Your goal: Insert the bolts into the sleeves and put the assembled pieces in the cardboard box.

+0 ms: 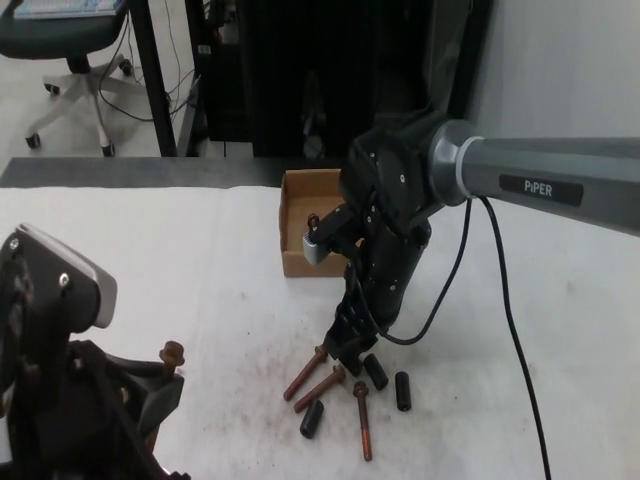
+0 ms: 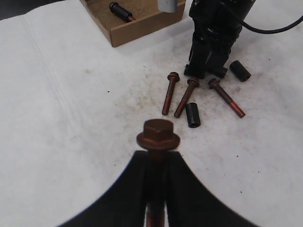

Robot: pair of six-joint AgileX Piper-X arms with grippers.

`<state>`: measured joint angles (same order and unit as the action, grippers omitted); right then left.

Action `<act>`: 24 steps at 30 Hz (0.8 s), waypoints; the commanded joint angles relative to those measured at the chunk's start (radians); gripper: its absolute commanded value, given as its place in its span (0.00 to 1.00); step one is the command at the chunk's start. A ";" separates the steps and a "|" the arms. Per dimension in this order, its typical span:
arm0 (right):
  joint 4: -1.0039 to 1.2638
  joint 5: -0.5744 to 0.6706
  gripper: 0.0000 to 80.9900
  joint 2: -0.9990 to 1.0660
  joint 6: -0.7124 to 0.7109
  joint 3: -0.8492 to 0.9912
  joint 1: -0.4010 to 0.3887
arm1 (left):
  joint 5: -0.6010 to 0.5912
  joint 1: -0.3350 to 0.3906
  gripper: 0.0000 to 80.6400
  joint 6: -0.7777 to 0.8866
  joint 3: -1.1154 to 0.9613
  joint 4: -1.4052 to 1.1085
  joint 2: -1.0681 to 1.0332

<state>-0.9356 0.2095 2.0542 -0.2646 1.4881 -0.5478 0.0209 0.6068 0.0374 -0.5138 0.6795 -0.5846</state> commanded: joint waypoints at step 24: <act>-0.019 -0.047 0.00 0.016 -0.024 -0.031 -0.001 | 0.021 -0.001 0.00 -0.008 -0.002 -0.020 0.008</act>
<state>-0.9301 0.1788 2.0667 -0.2864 1.4653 -0.5490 0.0249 0.6068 0.0374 -0.5138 0.6737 -0.5846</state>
